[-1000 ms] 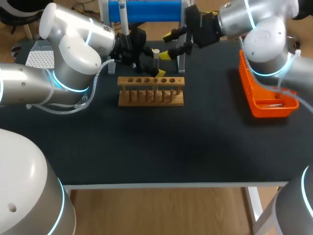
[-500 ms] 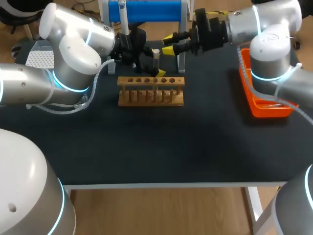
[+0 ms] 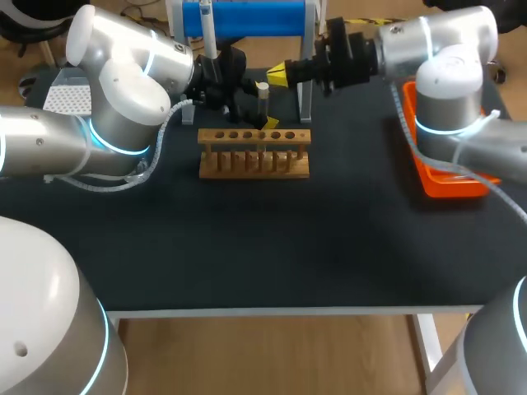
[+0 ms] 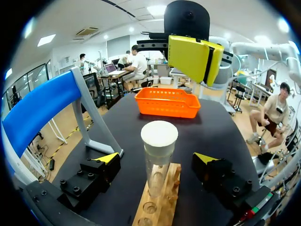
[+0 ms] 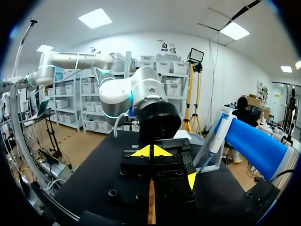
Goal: Invert the test tube, pick up the pipette, mount the tip to pipette, aspirate from beaker and dispense into the tube, eject the tip, return the pipette, and cap with the stopper.
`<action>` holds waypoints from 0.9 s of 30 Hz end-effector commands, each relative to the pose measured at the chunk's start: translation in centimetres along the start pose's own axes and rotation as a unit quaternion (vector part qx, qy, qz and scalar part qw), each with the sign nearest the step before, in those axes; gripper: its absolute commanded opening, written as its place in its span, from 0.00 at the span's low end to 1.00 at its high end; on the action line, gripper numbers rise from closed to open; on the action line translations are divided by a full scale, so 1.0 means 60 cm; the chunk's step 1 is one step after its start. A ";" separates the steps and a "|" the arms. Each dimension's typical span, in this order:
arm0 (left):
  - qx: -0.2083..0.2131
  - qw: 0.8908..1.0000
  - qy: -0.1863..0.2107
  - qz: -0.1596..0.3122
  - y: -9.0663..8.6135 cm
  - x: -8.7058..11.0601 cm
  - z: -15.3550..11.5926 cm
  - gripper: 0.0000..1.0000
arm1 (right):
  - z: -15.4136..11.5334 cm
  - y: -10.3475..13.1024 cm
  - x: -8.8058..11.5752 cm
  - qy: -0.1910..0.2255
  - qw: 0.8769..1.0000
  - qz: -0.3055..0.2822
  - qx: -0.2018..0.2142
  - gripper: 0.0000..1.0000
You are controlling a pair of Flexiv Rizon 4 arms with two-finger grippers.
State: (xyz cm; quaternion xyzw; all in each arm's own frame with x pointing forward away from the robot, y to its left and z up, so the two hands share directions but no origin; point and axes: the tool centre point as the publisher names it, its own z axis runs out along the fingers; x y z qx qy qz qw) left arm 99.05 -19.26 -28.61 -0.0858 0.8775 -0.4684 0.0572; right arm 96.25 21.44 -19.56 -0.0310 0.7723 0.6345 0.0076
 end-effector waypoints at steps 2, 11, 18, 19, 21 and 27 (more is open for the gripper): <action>-0.002 1.000 0.002 0.000 -0.001 -0.002 0.000 1.00 | 0.004 -0.006 -0.006 0.006 1.000 -0.005 -0.009 0.00; -0.002 1.000 0.002 0.000 -0.001 -0.002 0.000 1.00 | 0.013 -0.012 -0.021 0.014 1.000 -0.008 -0.020 0.00; -0.002 1.000 0.002 0.000 -0.001 -0.002 0.000 1.00 | 0.024 -0.017 -0.032 0.020 0.999 -0.002 -0.028 0.00; -0.002 1.000 0.002 0.000 -0.001 -0.002 0.000 1.00 | 0.026 -0.019 -0.033 0.021 0.999 0.000 -0.029 0.00; -0.002 1.000 0.002 0.000 -0.001 -0.002 0.000 1.00 | 0.028 -0.021 -0.034 0.023 0.999 0.002 -0.030 0.00; -0.002 1.000 0.002 0.000 -0.001 -0.002 0.000 1.00 | 0.035 -0.030 -0.037 0.028 0.999 0.008 -0.033 0.00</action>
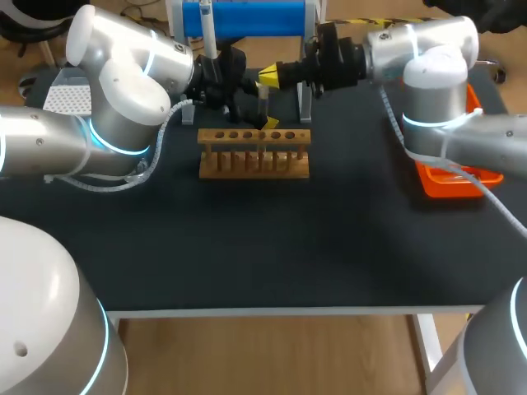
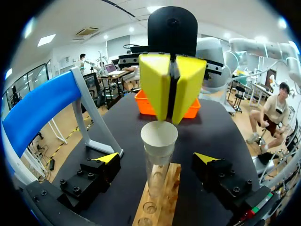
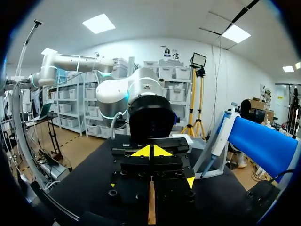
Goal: Invert the test tube, pick up the pipette, mount the tip to pipette, aspirate from beaker and dispense into the tube, eject the tip, return the pipette, and cap with the stopper.
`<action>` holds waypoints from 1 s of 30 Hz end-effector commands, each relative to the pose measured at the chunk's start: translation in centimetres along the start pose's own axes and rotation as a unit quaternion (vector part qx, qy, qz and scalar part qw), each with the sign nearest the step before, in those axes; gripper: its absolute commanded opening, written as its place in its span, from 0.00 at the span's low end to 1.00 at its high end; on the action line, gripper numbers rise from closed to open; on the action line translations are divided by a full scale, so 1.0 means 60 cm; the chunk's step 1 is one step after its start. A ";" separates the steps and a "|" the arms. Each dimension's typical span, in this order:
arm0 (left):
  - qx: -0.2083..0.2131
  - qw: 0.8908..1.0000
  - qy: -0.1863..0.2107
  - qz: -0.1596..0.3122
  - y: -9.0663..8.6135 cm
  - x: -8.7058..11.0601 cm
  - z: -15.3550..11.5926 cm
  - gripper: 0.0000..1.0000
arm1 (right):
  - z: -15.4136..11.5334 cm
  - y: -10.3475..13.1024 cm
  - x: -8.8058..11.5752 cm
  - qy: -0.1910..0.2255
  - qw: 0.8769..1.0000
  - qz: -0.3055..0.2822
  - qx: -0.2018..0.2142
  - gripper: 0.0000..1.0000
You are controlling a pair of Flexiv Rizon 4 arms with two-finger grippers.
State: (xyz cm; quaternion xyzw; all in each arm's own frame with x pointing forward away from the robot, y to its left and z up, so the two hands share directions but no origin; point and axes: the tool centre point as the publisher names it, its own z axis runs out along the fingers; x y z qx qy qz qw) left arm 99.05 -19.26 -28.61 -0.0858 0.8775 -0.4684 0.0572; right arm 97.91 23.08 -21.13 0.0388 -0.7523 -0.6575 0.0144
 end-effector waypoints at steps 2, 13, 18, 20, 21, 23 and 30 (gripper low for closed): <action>-0.002 1.000 0.002 0.000 -0.001 -0.002 0.000 1.00 | 0.003 -0.011 -0.010 0.007 1.000 0.003 -0.003 0.00; -0.002 1.000 0.002 0.000 -0.001 -0.002 0.000 1.00 | 0.005 -0.029 -0.007 0.012 1.000 0.012 0.000 0.00; -0.002 1.000 0.002 0.000 -0.001 -0.002 0.000 1.00 | 0.006 -0.038 -0.005 0.011 1.000 0.017 -0.002 0.00; -0.002 1.000 0.002 0.000 -0.001 -0.002 0.000 1.00 | 0.006 -0.040 -0.006 0.010 1.000 0.021 -0.003 0.00; -0.002 1.000 0.002 0.000 -0.001 -0.002 0.000 1.00 | 0.005 -0.041 -0.006 0.010 1.000 0.022 -0.004 0.00; -0.002 1.000 0.002 0.000 -0.001 -0.002 0.000 1.00 | 0.005 -0.042 -0.004 0.009 1.000 0.023 -0.004 0.00; -0.002 1.000 0.002 0.000 -0.001 -0.002 0.000 1.00 | 0.002 -0.034 -0.008 0.006 1.000 0.023 -0.008 0.00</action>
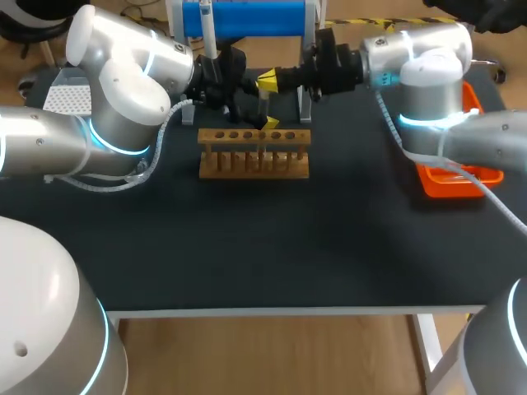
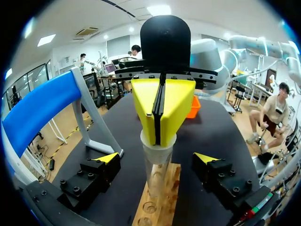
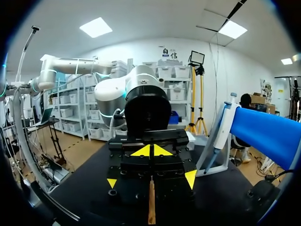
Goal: Invert the test tube, pick up the pipette, mount the tip to pipette, aspirate from beaker and dispense into the tube, eject the tip, return the pipette, and cap with the stopper.
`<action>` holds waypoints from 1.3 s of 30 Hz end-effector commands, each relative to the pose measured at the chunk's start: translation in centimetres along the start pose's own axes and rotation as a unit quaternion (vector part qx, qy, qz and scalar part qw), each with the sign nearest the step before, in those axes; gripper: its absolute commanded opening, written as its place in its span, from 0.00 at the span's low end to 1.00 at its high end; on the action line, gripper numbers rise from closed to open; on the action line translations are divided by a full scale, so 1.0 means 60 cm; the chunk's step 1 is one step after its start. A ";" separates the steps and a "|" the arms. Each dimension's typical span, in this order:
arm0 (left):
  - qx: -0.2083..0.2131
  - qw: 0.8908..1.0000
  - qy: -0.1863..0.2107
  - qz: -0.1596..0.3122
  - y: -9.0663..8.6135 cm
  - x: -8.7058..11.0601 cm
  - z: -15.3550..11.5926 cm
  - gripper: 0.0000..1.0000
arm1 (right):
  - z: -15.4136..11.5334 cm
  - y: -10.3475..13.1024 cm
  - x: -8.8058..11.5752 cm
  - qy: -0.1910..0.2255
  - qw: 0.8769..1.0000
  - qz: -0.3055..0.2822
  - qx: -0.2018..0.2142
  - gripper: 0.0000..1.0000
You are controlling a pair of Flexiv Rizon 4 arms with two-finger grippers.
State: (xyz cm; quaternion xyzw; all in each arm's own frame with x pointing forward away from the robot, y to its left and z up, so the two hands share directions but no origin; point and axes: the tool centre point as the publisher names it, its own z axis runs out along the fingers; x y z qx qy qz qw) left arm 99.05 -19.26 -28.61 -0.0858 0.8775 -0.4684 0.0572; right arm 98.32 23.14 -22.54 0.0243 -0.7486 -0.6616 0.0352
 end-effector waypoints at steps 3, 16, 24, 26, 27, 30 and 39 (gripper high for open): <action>-0.002 1.000 0.002 0.000 -0.001 -0.002 0.000 1.00 | -0.003 -0.003 -0.004 0.000 1.000 -0.005 -0.004 0.00; -0.002 1.000 0.002 0.000 -0.001 -0.002 0.000 1.00 | -0.025 0.038 -0.009 -0.012 1.000 -0.019 -0.018 0.36; -0.002 1.000 0.002 0.000 -0.001 -0.002 0.000 1.00 | -0.063 0.053 -0.002 -0.033 0.999 -0.032 -0.003 1.00; -0.002 1.000 0.002 0.000 -0.001 -0.002 0.000 1.00 | -0.077 0.052 0.003 -0.042 0.998 -0.038 0.008 1.00; -0.002 1.000 0.002 0.000 -0.001 -0.002 0.000 1.00 | -0.085 0.050 0.005 -0.047 0.998 -0.040 0.012 1.00; -0.002 1.000 0.002 0.000 -0.001 -0.002 0.000 1.00 | -0.109 0.041 0.011 -0.063 0.997 -0.038 0.026 1.00; -0.002 1.000 0.002 0.000 -0.001 -0.002 0.000 1.00 | -0.172 -0.006 0.035 -0.103 0.992 -0.026 0.069 1.00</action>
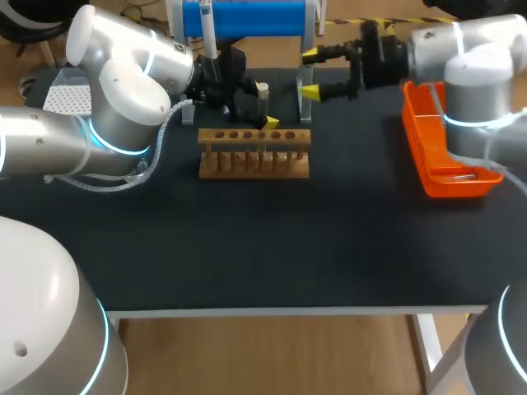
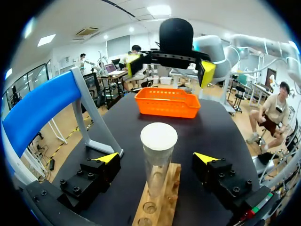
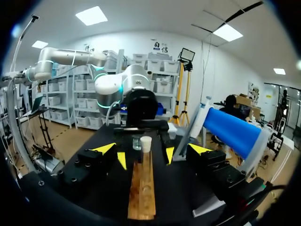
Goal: Invert the test tube, pick up the pipette, mount the tip to pipette, aspirate from beaker and dispense into the tube, eject the tip, return the pipette, and cap with the stopper.
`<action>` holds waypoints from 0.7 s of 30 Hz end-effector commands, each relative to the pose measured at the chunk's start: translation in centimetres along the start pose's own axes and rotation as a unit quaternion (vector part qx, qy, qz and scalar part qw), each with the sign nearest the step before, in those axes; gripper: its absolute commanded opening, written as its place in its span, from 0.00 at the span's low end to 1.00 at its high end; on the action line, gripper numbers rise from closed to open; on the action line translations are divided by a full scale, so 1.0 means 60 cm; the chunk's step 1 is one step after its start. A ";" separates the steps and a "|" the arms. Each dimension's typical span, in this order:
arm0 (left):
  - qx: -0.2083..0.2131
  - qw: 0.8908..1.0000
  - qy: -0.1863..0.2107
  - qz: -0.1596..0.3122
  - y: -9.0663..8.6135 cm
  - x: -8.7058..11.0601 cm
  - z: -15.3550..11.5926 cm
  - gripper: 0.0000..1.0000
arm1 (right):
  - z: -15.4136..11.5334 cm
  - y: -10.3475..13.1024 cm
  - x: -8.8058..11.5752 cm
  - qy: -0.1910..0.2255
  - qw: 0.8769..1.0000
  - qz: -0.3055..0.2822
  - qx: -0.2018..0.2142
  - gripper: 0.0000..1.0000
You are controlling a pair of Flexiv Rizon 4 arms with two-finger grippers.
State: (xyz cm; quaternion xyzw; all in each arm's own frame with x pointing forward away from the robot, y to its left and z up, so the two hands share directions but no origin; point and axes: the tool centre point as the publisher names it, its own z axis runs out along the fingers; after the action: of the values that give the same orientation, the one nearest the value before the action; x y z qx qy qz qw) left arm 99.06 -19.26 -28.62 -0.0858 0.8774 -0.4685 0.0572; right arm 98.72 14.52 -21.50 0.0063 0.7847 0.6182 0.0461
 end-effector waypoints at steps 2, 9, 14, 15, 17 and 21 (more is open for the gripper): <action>-0.002 1.000 0.002 -0.001 -0.001 -0.002 0.000 1.00 | -0.040 -0.020 0.029 -0.026 0.999 0.006 0.022 1.00; -0.002 1.000 0.002 -0.001 -0.001 -0.002 0.000 1.00 | -0.047 -0.033 0.036 -0.035 0.999 0.008 0.039 1.00; -0.002 1.000 0.002 -0.001 -0.001 -0.002 0.000 1.00 | -0.047 -0.033 0.036 -0.035 0.999 0.008 0.039 1.00; -0.002 1.000 0.002 -0.001 -0.001 -0.002 0.000 1.00 | -0.047 -0.033 0.036 -0.035 0.999 0.008 0.039 1.00; -0.002 1.000 0.002 -0.001 -0.001 -0.002 0.000 1.00 | -0.047 -0.033 0.036 -0.035 0.999 0.008 0.039 1.00; -0.002 1.000 0.002 -0.001 -0.001 -0.002 0.000 1.00 | -0.047 -0.033 0.036 -0.035 0.999 0.008 0.039 1.00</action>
State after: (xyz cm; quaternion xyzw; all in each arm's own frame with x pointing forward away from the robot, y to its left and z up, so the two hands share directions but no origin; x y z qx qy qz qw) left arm 99.06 -19.26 -28.62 -0.0858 0.8774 -0.4685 0.0572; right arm 96.45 11.55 -23.00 0.0359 0.8054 0.5875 0.0697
